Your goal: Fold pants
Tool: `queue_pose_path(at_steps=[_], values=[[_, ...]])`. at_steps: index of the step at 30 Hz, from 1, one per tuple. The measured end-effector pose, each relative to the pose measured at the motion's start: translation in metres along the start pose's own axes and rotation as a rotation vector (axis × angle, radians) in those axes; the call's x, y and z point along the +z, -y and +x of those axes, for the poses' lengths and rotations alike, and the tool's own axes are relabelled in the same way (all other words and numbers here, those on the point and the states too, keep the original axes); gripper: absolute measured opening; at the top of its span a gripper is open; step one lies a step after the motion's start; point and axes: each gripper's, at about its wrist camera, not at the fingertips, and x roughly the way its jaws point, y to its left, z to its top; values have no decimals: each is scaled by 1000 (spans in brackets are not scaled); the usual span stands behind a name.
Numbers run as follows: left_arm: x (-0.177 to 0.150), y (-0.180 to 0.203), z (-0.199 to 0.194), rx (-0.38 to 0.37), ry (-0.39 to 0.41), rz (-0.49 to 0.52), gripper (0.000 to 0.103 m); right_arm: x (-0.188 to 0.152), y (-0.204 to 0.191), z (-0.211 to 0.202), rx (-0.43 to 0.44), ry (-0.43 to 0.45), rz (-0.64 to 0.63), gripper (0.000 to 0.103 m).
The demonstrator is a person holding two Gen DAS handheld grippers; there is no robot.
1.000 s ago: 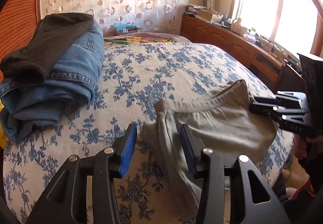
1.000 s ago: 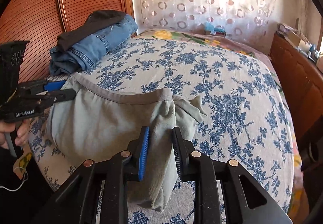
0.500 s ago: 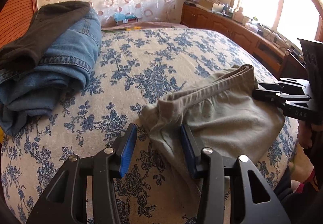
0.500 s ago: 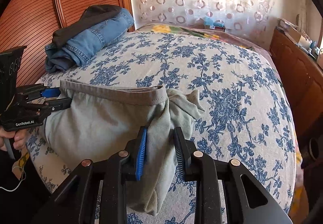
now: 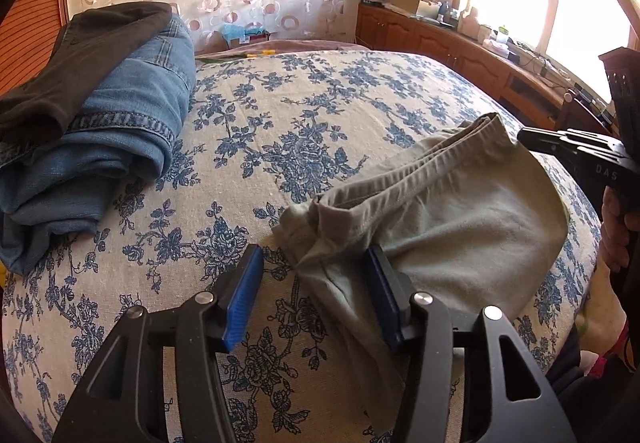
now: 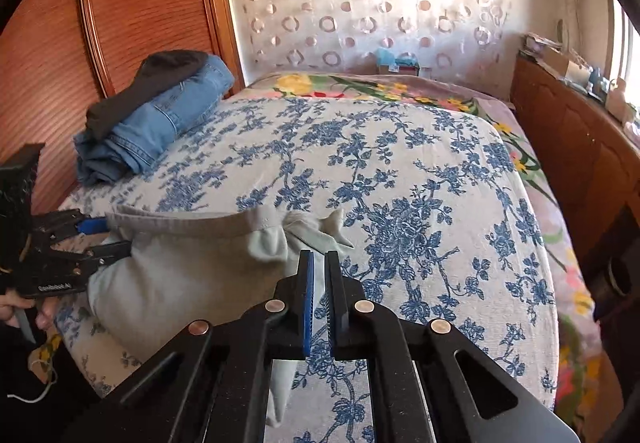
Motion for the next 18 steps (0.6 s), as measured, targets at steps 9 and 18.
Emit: queue_pose_path(at_steps=[9, 18], values=[[0, 1, 1, -12, -5, 15, 61, 10, -21, 14, 40, -15, -80, 30], [0, 1, 0, -9, -13, 13, 61, 30, -24, 50, 24, -72, -107, 30]])
